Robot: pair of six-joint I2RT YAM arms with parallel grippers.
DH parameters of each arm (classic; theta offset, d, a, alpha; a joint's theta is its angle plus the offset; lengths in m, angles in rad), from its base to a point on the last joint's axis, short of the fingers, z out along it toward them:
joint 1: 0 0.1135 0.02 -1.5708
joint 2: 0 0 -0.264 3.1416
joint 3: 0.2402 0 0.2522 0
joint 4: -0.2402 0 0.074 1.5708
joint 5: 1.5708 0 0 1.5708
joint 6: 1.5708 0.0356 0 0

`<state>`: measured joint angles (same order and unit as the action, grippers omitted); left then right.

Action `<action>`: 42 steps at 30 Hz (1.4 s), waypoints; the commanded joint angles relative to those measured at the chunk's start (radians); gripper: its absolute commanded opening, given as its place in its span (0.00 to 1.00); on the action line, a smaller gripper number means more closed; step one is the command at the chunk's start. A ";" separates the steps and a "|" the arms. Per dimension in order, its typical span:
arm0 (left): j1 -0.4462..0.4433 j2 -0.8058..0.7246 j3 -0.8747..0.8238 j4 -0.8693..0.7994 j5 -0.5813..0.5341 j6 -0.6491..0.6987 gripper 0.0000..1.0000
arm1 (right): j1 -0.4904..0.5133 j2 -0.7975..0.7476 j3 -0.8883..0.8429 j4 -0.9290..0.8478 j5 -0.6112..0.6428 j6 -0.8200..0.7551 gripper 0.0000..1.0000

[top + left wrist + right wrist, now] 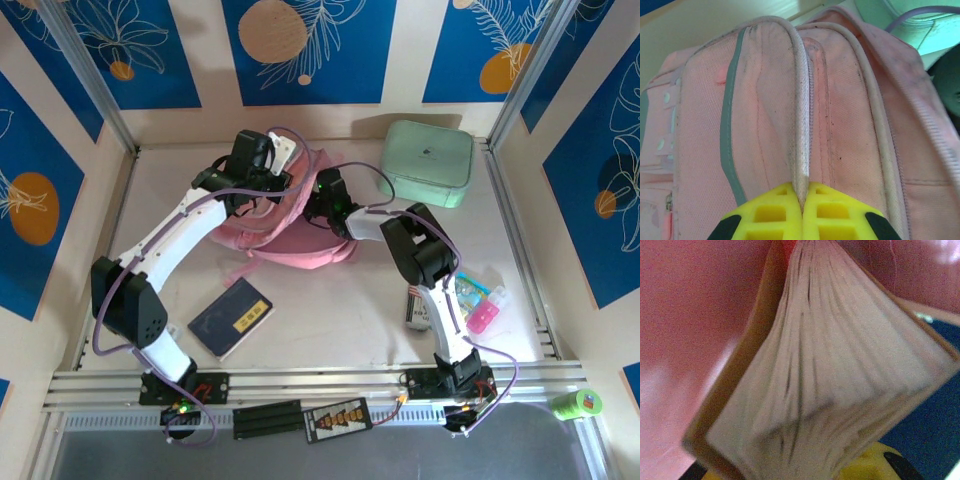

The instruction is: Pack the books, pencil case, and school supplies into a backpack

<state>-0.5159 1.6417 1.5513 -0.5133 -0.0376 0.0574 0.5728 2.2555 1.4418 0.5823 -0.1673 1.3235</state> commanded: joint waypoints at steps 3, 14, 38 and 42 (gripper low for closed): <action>-0.004 -0.027 0.028 0.093 0.065 0.008 0.00 | -0.024 -0.010 0.064 -0.118 -0.005 -0.061 0.35; 0.007 0.011 0.023 0.131 0.037 -0.019 0.00 | -0.053 -0.278 -0.200 -0.170 0.049 -0.142 0.55; 0.053 0.248 0.176 0.021 0.127 -0.169 0.57 | -0.185 -0.973 -0.674 -0.607 0.311 -0.335 0.68; 0.055 0.093 0.013 0.053 0.145 -0.222 0.82 | -0.172 -1.059 -0.690 -0.718 0.314 -0.411 0.75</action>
<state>-0.4755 1.8717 1.6382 -0.4587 0.0643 -0.1078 0.3870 1.2423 0.7708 0.0017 0.1127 0.9981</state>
